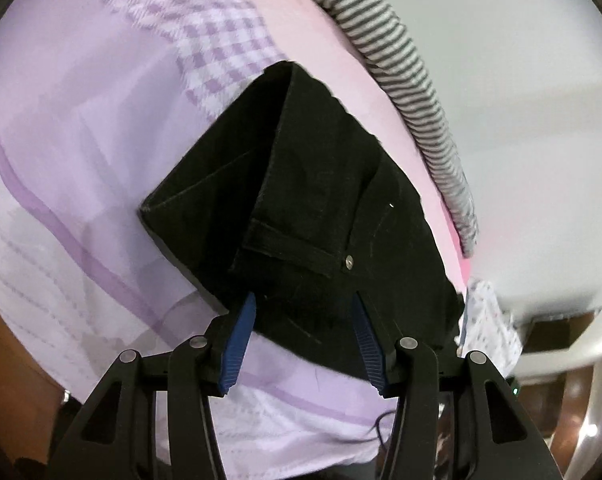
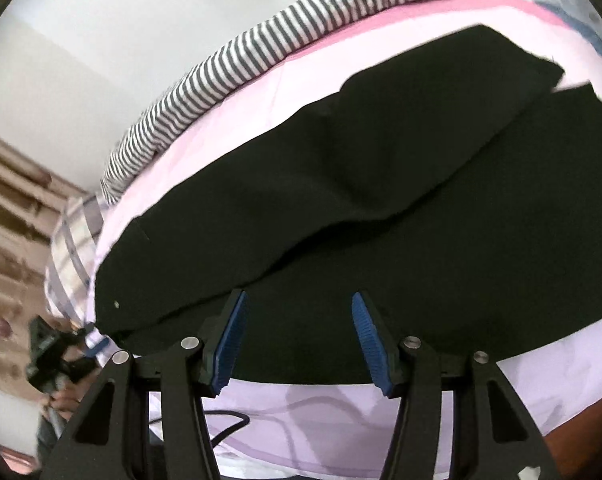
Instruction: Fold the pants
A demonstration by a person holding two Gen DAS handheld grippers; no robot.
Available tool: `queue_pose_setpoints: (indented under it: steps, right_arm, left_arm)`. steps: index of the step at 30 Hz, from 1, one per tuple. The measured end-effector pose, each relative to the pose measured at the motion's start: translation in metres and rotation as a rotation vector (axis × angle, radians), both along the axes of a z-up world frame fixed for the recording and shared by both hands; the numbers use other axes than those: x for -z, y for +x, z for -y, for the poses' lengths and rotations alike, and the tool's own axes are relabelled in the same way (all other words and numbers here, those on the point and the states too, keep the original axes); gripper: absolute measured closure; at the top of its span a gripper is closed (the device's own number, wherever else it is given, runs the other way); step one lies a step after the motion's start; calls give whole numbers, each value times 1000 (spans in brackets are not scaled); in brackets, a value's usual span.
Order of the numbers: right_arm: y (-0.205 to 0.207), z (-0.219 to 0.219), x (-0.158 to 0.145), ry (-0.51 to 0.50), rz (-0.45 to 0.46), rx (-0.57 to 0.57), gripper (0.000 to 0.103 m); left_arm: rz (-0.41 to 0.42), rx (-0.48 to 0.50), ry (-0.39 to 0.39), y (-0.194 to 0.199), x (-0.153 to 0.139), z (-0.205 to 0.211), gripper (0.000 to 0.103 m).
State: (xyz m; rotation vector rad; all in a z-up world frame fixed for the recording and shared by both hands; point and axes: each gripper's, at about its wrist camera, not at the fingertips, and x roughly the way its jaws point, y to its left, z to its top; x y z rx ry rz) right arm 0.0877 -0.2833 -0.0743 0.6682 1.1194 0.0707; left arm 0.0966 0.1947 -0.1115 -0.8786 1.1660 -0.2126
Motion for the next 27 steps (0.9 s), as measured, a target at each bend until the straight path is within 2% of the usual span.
queue_pose_setpoints:
  steps: [7, 8, 9, 12, 23, 25, 27]
  right_arm:
    - [0, 5, 13, 32, -17, 47, 51]
    - [-2, 7, 15, 37, -17, 56, 51]
    - [-2, 9, 18, 45, -17, 68, 51]
    - [-3, 15, 24, 57, -21, 103, 51]
    - [10, 43, 44, 170, 29, 252, 51]
    - [16, 46, 46, 191, 44, 268, 54]
    - [22, 52, 50, 204, 48, 291, 62]
  left_arm:
    - [-16, -59, -35, 14, 17, 5, 53]
    - [-7, -69, -37, 14, 18, 7, 56]
    - [3, -78, -41, 13, 19, 7, 68]
    - [43, -96, -18, 13, 15, 7, 77]
    - [98, -106, -2, 13, -6, 2, 82]
    - [105, -104, 3, 14, -9, 1, 82]
    - [101, -101, 11, 15, -10, 1, 82]
